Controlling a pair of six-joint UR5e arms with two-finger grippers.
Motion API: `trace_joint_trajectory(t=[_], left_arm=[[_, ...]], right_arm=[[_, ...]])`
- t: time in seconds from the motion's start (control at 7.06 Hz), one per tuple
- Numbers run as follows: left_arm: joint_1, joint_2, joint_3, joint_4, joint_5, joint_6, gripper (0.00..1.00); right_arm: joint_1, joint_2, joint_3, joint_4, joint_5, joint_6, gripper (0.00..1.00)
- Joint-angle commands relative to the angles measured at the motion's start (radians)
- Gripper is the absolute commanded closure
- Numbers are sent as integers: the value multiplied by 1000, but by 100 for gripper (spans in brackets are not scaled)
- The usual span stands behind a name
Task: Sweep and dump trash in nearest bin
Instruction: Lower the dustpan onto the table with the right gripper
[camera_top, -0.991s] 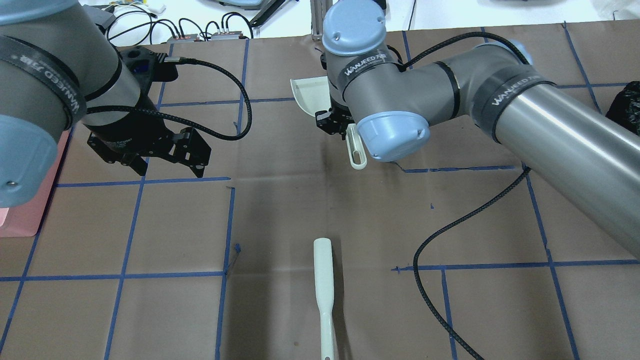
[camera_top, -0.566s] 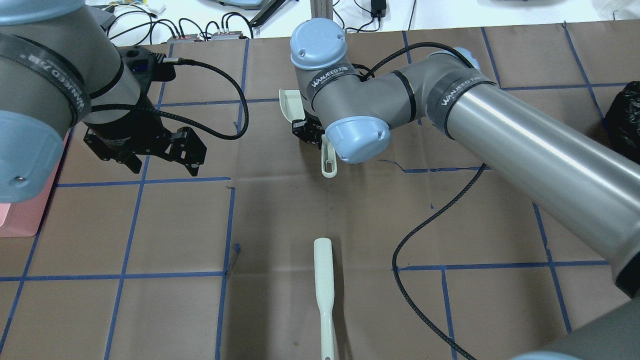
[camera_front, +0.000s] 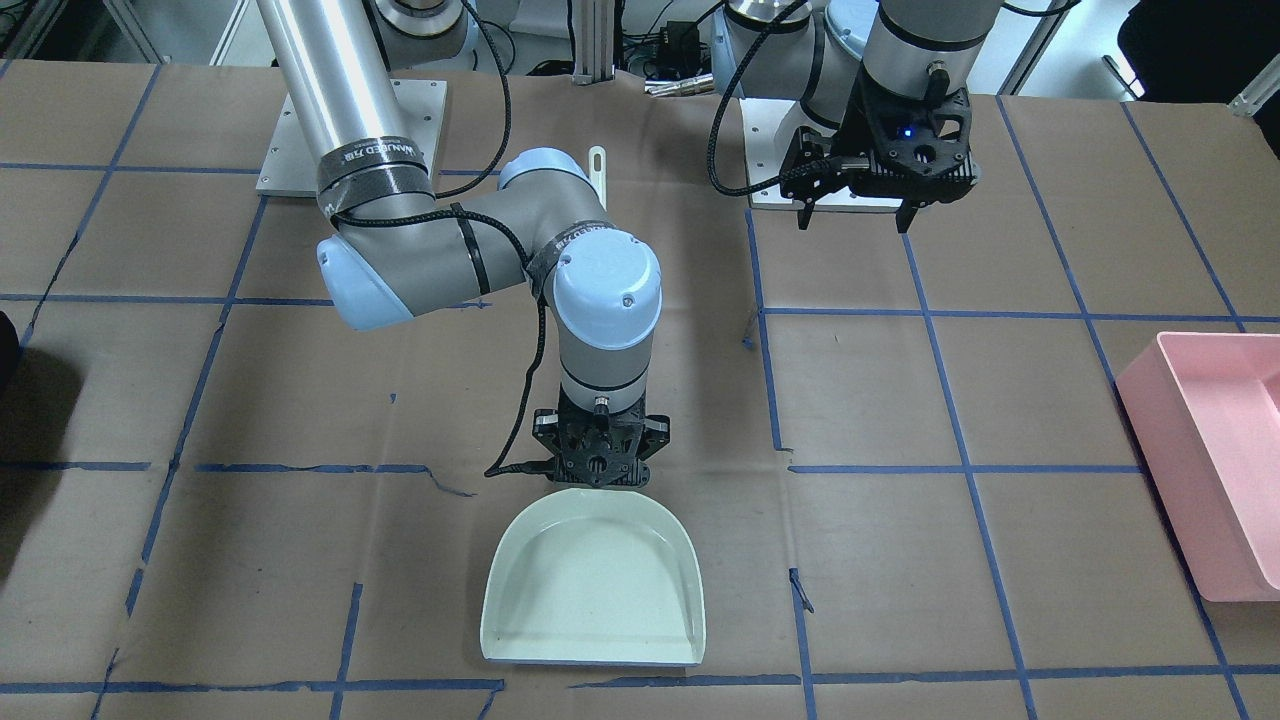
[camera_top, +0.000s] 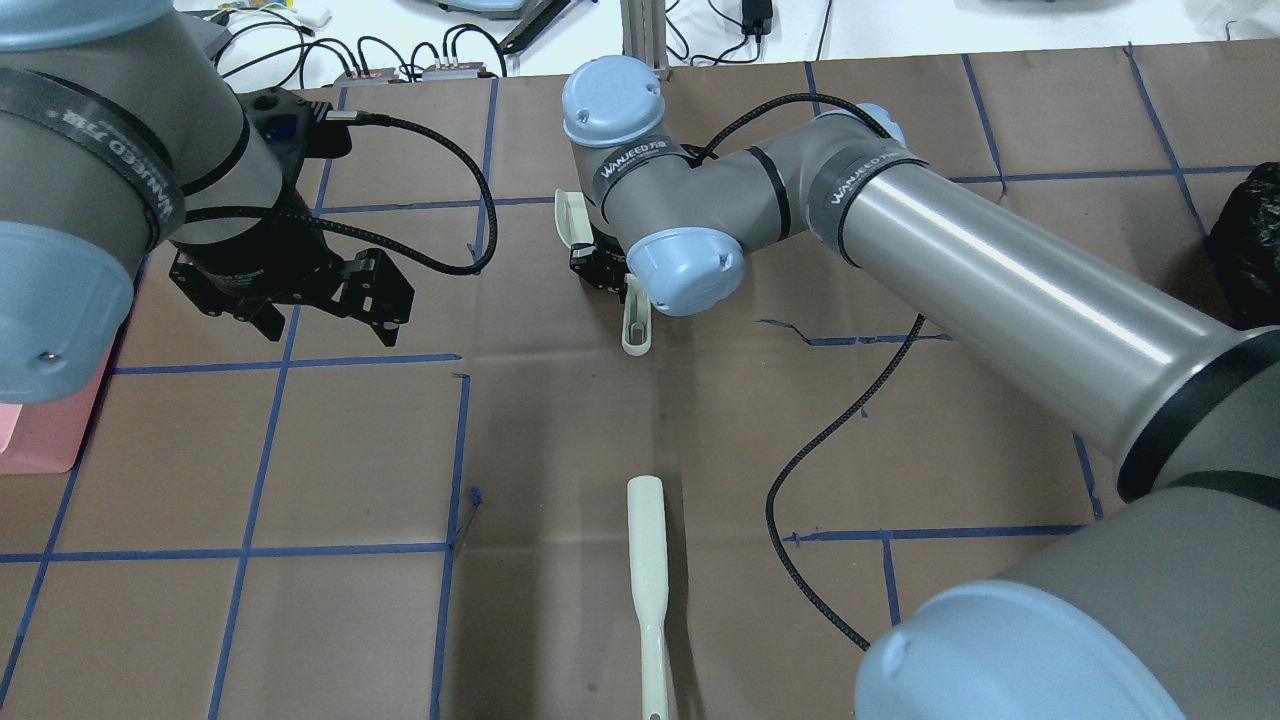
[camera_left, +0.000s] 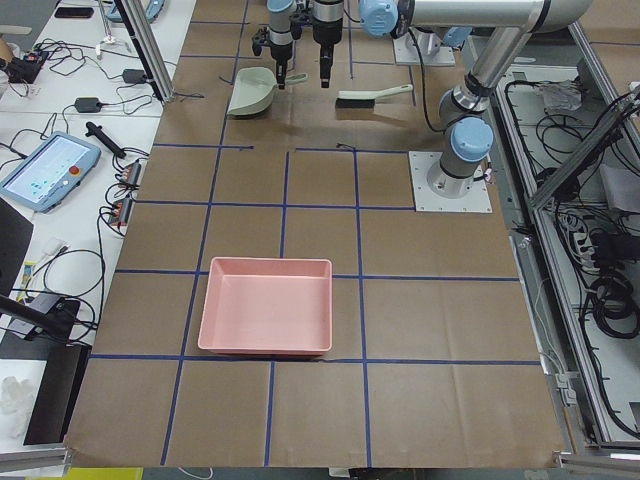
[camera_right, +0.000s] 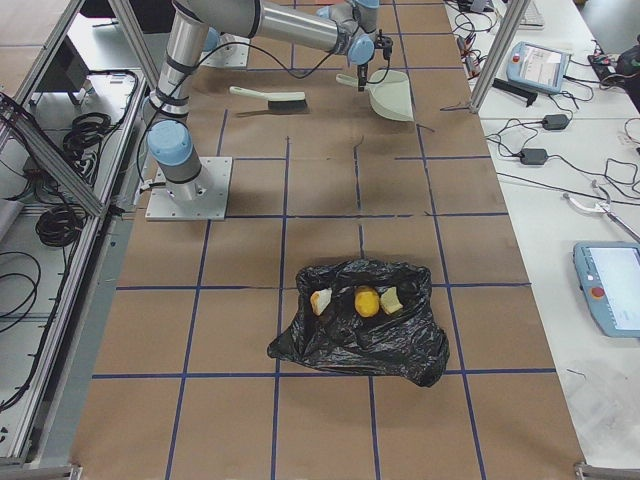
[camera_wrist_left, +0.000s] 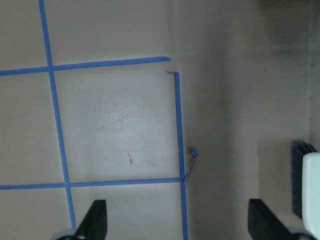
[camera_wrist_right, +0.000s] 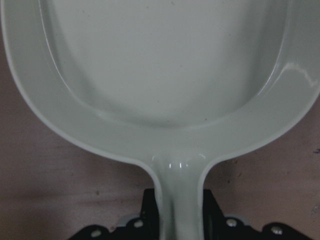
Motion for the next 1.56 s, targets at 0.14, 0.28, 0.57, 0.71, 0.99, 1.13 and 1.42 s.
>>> trace_joint_trajectory(t=[0.14, 0.28, 0.57, 0.71, 0.99, 1.13, 1.42], left_arm=[[0, -4, -1, 0, -3, 8, 0], [0, -4, -1, 0, -3, 11, 0], [0, -6, -3, 0, -6, 14, 0], [0, -6, -3, 0, -6, 14, 0], [0, -7, -3, 0, -9, 14, 0], [0, -7, -3, 0, -11, 12, 0], [-2, -9, -4, 12, -11, 11, 0]], right_arm=[[2, 30, -3, -2, 2, -1, 100], [2, 33, -5, -11, 0, -1, 99], [-1, 31, -11, -15, 0, 2, 97], [-3, 33, -9, -39, -1, 2, 97], [-3, 34, -9, -50, -3, 0, 84], [-6, 34, -9, -51, -4, -4, 50], [-10, 30, -9, -48, -2, -14, 0]])
